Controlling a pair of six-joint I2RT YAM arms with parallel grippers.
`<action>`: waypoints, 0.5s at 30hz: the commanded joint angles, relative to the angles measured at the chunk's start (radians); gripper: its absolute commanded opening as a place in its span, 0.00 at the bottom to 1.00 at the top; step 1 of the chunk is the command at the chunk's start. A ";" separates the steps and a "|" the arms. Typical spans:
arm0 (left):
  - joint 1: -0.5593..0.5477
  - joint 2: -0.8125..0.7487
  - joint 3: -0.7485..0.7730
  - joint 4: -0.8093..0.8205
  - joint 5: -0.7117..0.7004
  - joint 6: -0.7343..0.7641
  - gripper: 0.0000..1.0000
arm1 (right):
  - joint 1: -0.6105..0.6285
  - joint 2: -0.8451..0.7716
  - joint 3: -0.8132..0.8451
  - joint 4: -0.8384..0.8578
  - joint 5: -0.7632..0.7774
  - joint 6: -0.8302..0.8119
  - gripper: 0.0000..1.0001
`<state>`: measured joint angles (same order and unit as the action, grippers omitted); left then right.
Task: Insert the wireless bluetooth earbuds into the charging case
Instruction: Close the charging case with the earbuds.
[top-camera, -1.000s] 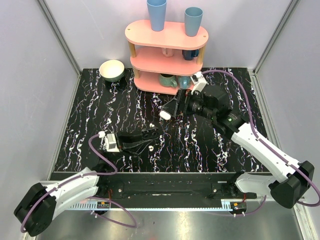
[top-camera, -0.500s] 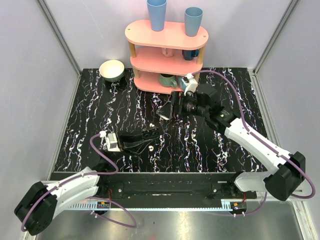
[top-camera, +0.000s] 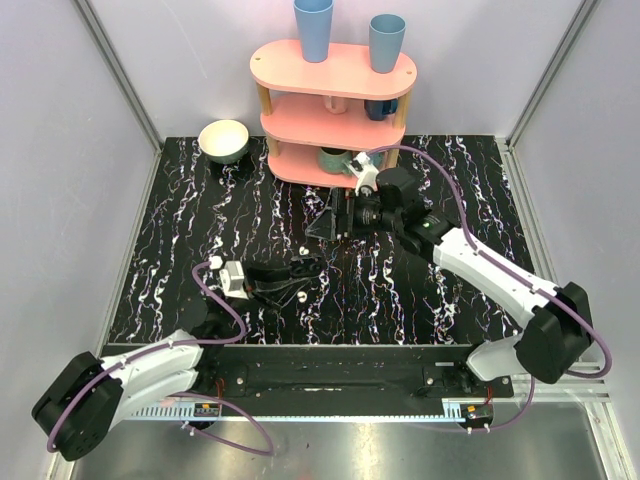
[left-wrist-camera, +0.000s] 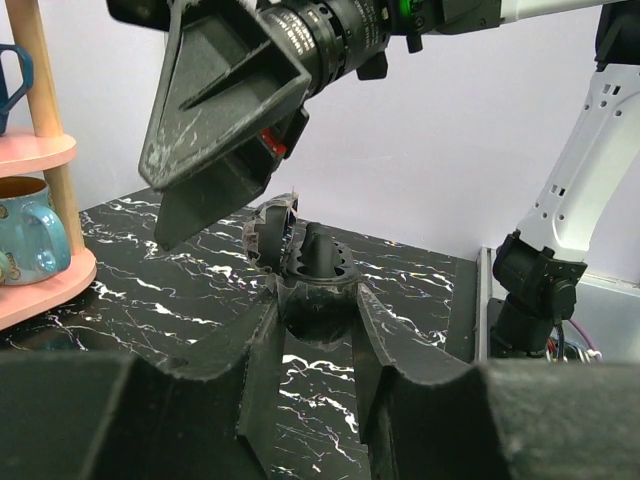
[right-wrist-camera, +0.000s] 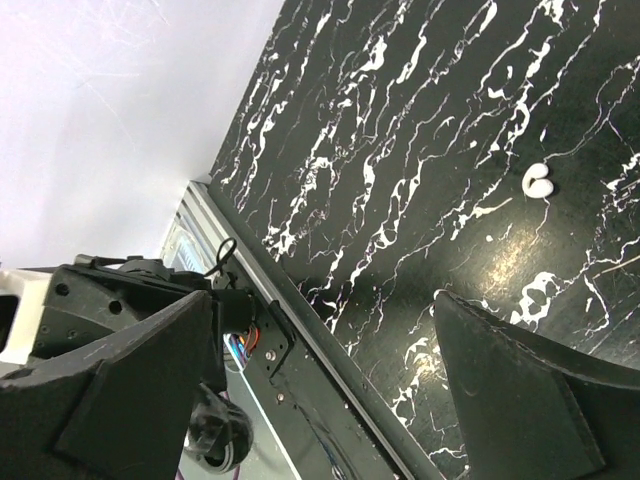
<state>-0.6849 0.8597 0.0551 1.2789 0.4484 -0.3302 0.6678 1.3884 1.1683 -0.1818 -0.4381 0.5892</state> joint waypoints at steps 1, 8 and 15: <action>0.005 0.004 0.025 0.309 -0.023 -0.010 0.00 | 0.015 0.026 0.048 0.001 -0.036 0.000 1.00; 0.005 0.024 0.028 0.315 -0.040 -0.007 0.00 | 0.048 0.027 0.063 -0.031 -0.007 -0.032 1.00; 0.005 0.032 0.005 0.352 -0.100 -0.009 0.00 | 0.085 0.023 0.077 -0.134 0.027 -0.098 1.00</action>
<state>-0.6849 0.8944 0.0551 1.2789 0.4034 -0.3336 0.7338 1.4235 1.2030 -0.2592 -0.4278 0.5476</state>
